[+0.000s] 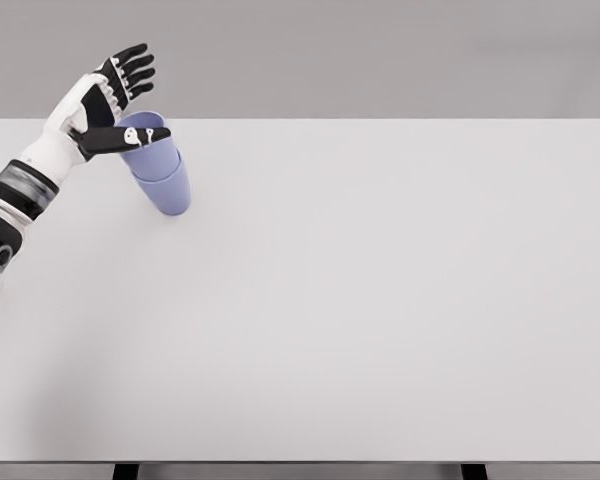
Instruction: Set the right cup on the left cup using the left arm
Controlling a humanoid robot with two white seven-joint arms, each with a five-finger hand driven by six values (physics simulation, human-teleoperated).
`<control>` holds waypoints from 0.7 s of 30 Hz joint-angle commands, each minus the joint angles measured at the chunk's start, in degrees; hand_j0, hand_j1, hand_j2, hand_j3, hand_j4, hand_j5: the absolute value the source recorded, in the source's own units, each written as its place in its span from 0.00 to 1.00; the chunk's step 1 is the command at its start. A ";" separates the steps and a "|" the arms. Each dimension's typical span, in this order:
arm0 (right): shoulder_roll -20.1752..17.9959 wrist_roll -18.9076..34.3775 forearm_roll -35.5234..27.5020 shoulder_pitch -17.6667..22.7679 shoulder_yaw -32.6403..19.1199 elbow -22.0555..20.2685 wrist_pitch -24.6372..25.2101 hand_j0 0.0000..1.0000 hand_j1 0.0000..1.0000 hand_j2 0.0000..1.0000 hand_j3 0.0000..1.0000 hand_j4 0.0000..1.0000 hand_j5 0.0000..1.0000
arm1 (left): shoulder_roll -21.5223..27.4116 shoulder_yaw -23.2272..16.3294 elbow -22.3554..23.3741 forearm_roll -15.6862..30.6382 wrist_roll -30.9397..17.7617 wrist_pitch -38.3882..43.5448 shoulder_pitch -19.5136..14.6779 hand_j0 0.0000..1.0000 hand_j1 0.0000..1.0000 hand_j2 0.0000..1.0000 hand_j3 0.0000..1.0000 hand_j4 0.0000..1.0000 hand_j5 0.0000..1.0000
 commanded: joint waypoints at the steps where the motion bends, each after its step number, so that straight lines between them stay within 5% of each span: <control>1: 0.00 0.01 0.00 0.00 0.00 0.00 -0.01 1.00 1.00 1.00 1.00 1.00 1.00 | 0.31 0.16 -0.63 0.16 0.00 0.01 0.00 0.99 0.99 0.99 0.99 0.99 0.99; 9: 0.00 0.01 0.00 0.00 0.00 0.00 -0.01 1.00 1.00 1.00 1.00 1.00 1.00 | 4.09 1.39 -5.99 0.16 -0.18 -0.43 1.49 0.99 0.99 0.99 0.99 0.99 0.99; 21: 0.00 0.01 0.00 0.00 0.00 0.00 -0.01 1.00 1.00 1.00 1.00 1.00 1.00 | 9.81 14.58 -19.88 0.16 -0.44 -3.24 15.99 1.00 1.00 1.00 1.00 1.00 1.00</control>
